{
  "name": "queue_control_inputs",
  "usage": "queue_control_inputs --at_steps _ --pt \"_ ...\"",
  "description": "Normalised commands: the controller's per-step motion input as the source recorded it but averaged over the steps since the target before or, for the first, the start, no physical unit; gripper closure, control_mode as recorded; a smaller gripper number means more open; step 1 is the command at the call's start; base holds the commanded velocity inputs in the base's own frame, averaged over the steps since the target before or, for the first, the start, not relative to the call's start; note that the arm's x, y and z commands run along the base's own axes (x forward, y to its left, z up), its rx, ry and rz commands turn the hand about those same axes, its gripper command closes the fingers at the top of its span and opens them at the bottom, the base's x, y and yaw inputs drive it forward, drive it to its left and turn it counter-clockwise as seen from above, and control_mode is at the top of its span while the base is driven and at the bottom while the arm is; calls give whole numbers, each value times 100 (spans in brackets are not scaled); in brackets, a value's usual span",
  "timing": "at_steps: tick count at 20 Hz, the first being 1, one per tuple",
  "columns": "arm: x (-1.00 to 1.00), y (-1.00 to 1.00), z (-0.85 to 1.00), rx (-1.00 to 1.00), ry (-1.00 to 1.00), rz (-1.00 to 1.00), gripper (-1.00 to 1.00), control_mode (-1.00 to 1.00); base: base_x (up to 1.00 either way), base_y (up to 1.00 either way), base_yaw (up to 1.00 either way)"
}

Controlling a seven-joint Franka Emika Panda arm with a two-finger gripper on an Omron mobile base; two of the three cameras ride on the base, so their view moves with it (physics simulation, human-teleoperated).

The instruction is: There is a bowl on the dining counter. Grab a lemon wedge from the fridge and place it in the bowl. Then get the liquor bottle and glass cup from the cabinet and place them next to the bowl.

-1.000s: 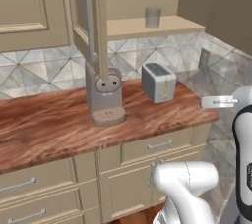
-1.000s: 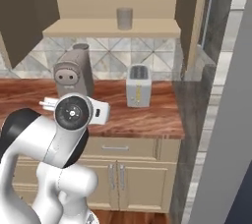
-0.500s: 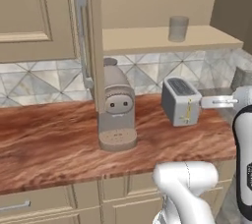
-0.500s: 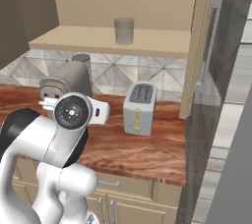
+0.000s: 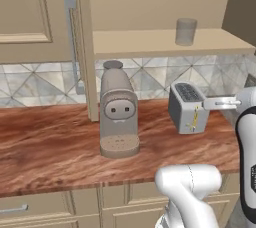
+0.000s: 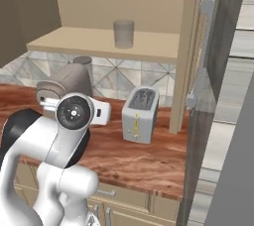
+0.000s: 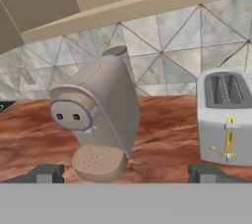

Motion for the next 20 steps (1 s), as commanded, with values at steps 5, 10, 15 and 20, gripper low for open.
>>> queue_control_inputs --at_steps 5,10,15,20 --pt "0 0 0 0 0 0 -100 100 77 0 -17" --pt "0 0 0 0 0 0 -100 100 71 5 -31" --pt "1 0 0 -1 0 0 -100 -100 35 2 -16" --pt "19 4 4 -10 -9 5 -100 -100 0 0 0"
